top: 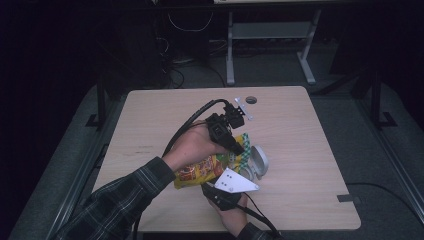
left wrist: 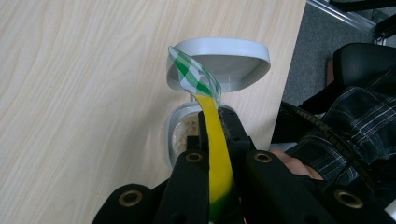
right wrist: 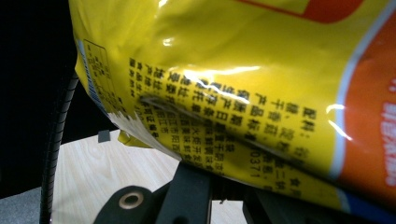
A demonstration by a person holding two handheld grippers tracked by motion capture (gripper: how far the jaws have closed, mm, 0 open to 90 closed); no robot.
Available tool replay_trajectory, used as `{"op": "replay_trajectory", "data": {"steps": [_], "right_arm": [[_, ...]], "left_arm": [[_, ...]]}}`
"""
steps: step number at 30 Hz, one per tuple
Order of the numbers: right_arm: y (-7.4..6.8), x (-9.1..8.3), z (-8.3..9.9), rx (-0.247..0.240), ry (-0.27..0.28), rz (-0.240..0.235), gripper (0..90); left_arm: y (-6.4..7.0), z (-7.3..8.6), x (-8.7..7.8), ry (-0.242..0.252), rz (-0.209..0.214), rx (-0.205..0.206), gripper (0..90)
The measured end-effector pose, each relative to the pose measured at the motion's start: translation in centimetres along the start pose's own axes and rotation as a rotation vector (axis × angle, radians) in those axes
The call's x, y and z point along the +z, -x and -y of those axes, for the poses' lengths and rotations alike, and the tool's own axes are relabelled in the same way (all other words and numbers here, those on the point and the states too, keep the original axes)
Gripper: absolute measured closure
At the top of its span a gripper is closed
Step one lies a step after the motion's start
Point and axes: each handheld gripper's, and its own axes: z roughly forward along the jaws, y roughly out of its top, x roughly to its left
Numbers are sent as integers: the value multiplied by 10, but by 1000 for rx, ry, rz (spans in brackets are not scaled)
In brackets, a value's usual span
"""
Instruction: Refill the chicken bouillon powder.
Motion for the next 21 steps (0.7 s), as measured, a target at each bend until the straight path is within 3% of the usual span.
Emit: {"op": "replay_trajectory", "data": {"steps": [21], "right_arm": [[0, 1, 0, 7, 1, -5, 900]], "left_arm": [[0, 0, 1, -4, -3, -12, 897]]}}
